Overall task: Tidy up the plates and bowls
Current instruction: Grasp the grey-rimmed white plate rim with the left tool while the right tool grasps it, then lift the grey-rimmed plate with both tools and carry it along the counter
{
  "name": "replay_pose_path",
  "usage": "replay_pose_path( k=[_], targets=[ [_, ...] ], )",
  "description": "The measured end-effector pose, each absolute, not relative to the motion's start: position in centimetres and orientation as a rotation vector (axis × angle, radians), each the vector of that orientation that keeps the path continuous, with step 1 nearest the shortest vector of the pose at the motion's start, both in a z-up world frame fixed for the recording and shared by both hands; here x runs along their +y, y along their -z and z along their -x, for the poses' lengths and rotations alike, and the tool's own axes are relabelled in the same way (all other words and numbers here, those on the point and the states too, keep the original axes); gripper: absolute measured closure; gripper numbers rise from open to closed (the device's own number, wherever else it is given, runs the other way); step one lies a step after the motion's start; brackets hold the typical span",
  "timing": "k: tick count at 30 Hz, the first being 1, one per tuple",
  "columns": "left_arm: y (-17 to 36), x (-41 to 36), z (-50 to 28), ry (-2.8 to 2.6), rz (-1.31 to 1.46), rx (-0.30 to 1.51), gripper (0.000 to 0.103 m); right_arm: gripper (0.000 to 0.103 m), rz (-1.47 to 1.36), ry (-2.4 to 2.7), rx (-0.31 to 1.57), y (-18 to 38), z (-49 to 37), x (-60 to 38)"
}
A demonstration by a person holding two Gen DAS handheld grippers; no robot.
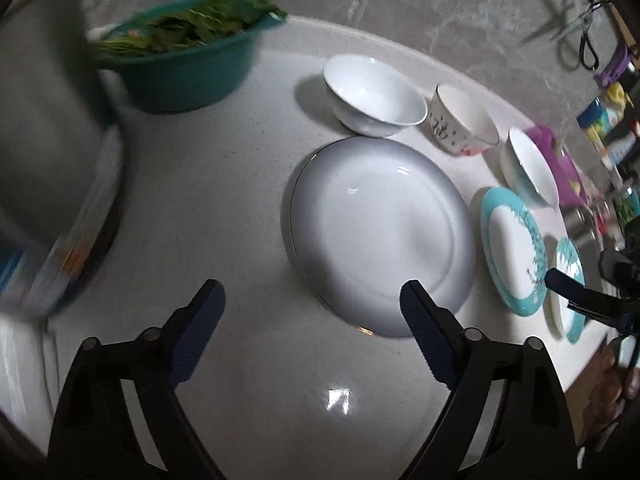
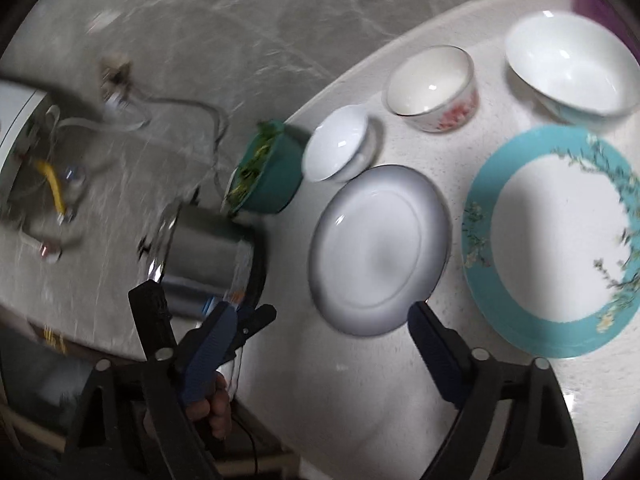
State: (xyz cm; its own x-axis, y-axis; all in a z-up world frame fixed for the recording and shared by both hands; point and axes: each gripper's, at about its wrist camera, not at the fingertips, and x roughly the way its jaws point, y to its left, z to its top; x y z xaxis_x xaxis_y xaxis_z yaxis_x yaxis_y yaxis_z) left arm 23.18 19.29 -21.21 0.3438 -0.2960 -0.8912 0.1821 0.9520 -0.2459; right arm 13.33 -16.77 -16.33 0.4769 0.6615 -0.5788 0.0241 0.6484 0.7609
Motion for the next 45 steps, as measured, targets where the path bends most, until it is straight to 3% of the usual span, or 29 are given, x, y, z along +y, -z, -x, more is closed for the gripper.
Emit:
replay_pose_path(
  k=[2,4,8,12,16,28,34,37,41,44,45],
  targets=[
    [22.4,19.8,-25.8,0.384,0.091,1.209,0.016,0.021,-0.854,-0.409,1.012,17.6,-13.7,-16.8],
    [23.3,19.7,-27.4,0.435,0.060,1.243,0.024,0.026,-0.909,-0.392,1.017,19.1,-13.6,-16.6],
    [25.3,19.3,-30.1,0.535,0.062,1.294,0.028,0.047,-0.995,-0.327,1.046,22.0,-13.4,-16.7],
    [26.5,18.5,-32.0,0.557,0.024,1.308,0.028,0.048,-1.048,-0.279,1.041,23.7,-13.2,-17.2],
    [27.3,18.1,-33.5,0.624,0.090,1.327,0.048,0.048,-1.065,-0.266,1.032,24.2,-13.8,-16.8],
    [27.4,15.9,-36.2,0.638,0.040,1.328,0.048,0.048,-1.076,-0.253,1.009,25.4,-15.5,-16.9],
    [27.3,14.7,-36.5,0.648,-0.018,1.323,0.049,0.055,-1.095,-0.271,1.016,25.9,-16.1,-16.8],
    [27.3,14.3,-36.6,0.653,-0.023,1.319,0.055,0.056,-1.093,-0.283,1.023,26.1,-16.2,-16.6],
    [27.4,14.6,-36.9,0.656,-0.021,1.330,0.076,0.061,-1.093,-0.272,1.022,26.2,-16.4,-16.7],
    [27.6,15.1,-36.8,0.664,-0.021,1.331,0.079,0.075,-1.083,-0.257,1.035,26.5,-16.5,-16.7],
    [27.6,15.1,-36.8,0.665,-0.021,1.333,0.079,0.075,-1.073,-0.248,1.051,26.5,-16.5,-16.7]
  ],
)
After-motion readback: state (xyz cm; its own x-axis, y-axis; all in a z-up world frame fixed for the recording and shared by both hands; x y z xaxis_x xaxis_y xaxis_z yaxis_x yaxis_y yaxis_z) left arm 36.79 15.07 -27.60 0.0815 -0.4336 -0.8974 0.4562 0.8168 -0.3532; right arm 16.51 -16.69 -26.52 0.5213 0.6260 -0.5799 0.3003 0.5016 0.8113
